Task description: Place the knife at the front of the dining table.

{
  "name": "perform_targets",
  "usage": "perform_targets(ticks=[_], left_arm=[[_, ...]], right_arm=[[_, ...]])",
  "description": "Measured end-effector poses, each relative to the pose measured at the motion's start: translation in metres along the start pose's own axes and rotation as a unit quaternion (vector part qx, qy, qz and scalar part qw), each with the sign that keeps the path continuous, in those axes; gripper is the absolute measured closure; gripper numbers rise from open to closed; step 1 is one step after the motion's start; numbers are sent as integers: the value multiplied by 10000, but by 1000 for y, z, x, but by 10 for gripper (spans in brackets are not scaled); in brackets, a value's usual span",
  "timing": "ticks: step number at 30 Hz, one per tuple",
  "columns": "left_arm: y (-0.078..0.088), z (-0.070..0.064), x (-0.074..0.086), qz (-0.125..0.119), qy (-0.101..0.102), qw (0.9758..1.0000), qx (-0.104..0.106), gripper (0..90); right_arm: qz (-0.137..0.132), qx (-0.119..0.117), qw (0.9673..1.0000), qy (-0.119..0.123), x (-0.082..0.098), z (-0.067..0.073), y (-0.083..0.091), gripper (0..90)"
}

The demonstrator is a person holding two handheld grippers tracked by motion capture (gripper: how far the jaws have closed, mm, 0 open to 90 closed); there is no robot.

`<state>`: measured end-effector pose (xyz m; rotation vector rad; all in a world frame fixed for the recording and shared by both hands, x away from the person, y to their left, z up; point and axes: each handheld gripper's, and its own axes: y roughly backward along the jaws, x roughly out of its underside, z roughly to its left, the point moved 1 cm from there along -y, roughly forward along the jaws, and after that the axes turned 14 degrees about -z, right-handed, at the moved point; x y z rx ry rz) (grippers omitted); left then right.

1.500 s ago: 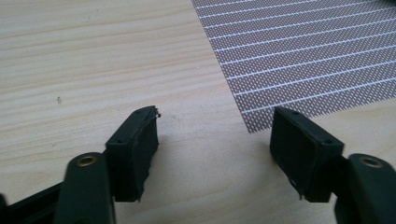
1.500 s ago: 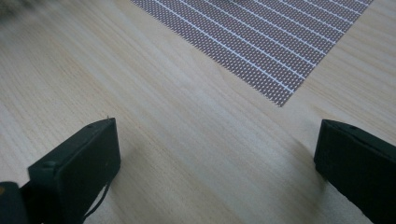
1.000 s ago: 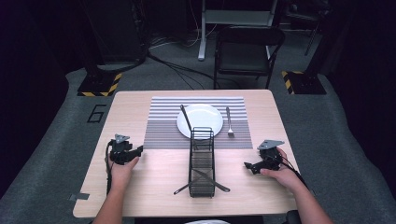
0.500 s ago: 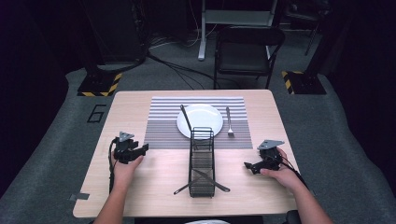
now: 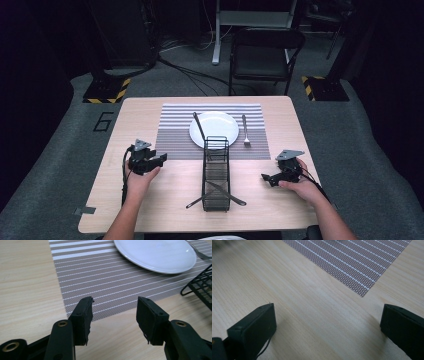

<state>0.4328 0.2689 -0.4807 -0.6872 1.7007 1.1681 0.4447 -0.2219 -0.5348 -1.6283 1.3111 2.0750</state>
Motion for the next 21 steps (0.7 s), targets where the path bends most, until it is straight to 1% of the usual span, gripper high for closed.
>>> perform_targets(ticks=[2,3,4,7,9,10,11,15,17,21], left_arm=[[-1,-4,-1,-16,1,10000,95,474],[-1,-7,-3,10,-27,9998,196,483],[-1,-7,-3,10,-27,9998,196,489],[-1,-16,-6,68,-97,9993,362,505],[-1,-18,-8,55,-107,9991,398,510],[-1,-20,-9,94,-102,9989,448,510],[-1,-24,-12,83,-121,9986,516,512],[-1,-32,-22,15,-170,9979,631,521],[-1,-34,-25,-31,-189,9978,632,522],[0,-38,-33,-61,-178,9972,721,533]], right_arm=[[0,0,10000,1,0,0,0,0],[1,-1,10000,2,0,0,0,0],[1,-1,10000,2,0,0,0,0],[2,-2,10000,-2,0,0,0,0],[0,0,10000,-2,0,0,0,0],[0,0,10000,-2,0,0,0,0],[13,-14,10000,33,0,0,0,0],[13,-14,10000,33,0,0,0,0],[8,-20,10000,32,0,-1,0,0],[10,-12,10000,35,0,0,0,0]])
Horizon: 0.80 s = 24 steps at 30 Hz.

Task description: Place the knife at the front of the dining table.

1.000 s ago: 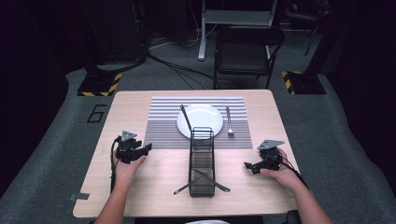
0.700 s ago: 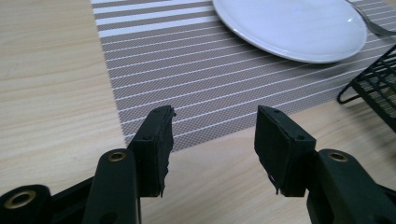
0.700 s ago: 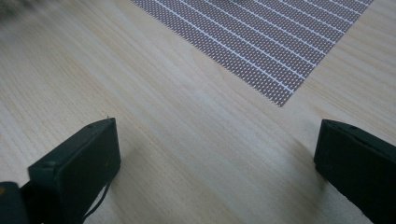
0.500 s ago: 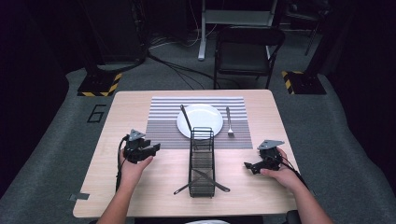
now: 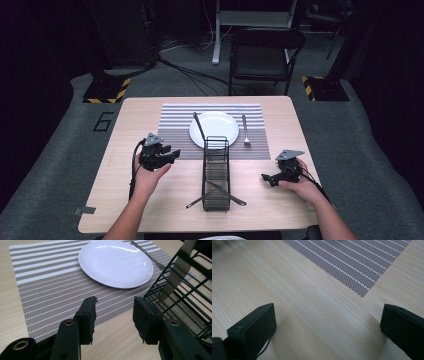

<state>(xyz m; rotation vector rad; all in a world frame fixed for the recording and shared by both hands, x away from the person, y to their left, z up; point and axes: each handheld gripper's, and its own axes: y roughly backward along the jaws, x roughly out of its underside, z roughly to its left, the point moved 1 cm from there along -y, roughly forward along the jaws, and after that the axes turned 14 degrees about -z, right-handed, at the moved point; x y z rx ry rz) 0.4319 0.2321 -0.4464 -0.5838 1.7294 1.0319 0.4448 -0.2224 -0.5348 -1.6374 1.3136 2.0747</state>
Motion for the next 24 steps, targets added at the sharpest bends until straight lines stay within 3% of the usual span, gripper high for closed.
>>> perform_targets(ticks=[12,24], left_arm=[[-3,-18,-25,-69,-230,9994,245,571],[-14,-34,-44,-87,-333,9983,476,571]], right_arm=[[4,-1,10000,-1,0,0,0,0],[-2,-7,10000,-3,0,0,0,0]])
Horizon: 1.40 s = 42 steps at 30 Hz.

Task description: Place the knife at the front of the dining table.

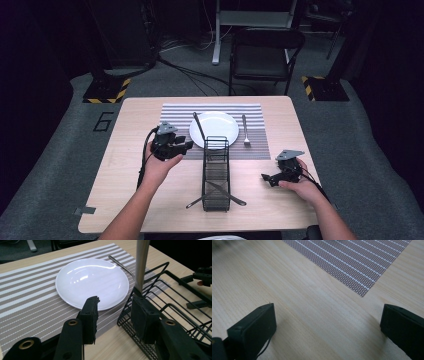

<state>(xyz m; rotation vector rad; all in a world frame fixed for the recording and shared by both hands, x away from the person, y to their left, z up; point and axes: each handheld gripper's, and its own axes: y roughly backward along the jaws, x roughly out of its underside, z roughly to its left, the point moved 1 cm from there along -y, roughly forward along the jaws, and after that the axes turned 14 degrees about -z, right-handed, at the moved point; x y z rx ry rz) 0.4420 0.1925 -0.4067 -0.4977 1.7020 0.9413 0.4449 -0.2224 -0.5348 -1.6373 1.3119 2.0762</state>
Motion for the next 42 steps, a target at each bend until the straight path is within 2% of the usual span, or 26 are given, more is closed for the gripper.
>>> perform_targets(ticks=[8,22,31,35,39,42], left_arm=[[-10,-9,-10,-46,-20,9998,184,571],[-30,-21,-13,-29,25,9992,404,594],[-39,-23,-13,-122,61,9991,407,647],[-41,-22,-14,-190,49,9992,355,680],[-42,-22,-14,-170,17,9995,273,749],[-42,-23,-15,-267,31,9994,234,768]], right_arm=[[0,-1,10000,-1,0,0,0,0],[3,-2,10000,-1,0,0,0,0],[0,-5,10000,8,0,0,0,0],[4,3,10000,7,0,0,0,0],[8,1,10000,-17,0,0,0,0],[8,2,10000,-19,0,0,0,0]])
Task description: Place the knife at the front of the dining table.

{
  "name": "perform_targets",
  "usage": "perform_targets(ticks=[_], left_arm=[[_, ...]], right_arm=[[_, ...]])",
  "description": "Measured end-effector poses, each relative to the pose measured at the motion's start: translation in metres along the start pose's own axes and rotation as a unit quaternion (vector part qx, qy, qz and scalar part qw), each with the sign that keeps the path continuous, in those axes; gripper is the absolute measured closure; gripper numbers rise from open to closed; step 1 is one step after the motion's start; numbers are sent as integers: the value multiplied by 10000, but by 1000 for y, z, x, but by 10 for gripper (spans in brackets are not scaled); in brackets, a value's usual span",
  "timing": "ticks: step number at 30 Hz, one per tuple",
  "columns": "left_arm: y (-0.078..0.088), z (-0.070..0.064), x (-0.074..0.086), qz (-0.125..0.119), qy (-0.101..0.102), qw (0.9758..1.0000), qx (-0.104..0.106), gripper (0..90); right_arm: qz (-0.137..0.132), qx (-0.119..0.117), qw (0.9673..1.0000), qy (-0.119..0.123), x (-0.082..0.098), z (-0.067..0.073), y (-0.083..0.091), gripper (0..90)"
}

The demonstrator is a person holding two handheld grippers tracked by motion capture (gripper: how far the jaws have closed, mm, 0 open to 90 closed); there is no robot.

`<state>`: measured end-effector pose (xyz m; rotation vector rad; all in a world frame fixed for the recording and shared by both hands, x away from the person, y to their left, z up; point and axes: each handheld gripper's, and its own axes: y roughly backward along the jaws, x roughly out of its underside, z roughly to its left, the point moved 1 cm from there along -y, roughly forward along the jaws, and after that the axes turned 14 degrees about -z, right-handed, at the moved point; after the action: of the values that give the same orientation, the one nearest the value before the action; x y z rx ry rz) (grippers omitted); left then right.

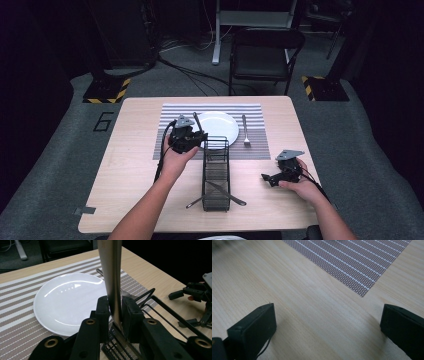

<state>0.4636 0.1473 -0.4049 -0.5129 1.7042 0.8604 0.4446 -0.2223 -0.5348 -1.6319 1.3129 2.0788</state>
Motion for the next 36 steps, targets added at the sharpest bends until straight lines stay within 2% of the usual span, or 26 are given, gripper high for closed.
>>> perform_targets(ticks=[7,15,18,21,27,36], left_arm=[[-1,-1,-1,-7,12,10000,4,785],[-1,-4,-5,72,53,9998,149,810],[0,-7,-7,53,-30,9998,176,820],[1,-10,-10,65,3,9996,276,822],[4,-14,-18,105,-145,9994,286,823],[17,-20,-31,157,-214,9989,377,825]], right_arm=[[-2,10,10000,5,0,0,0,0],[-3,0,10000,3,0,0,0,0],[-6,-5,10000,19,0,0,0,0],[-7,-4,10000,18,0,0,0,0],[-3,-3,10000,11,0,0,0,0],[-12,-11,10000,43,0,-1,0,0]])
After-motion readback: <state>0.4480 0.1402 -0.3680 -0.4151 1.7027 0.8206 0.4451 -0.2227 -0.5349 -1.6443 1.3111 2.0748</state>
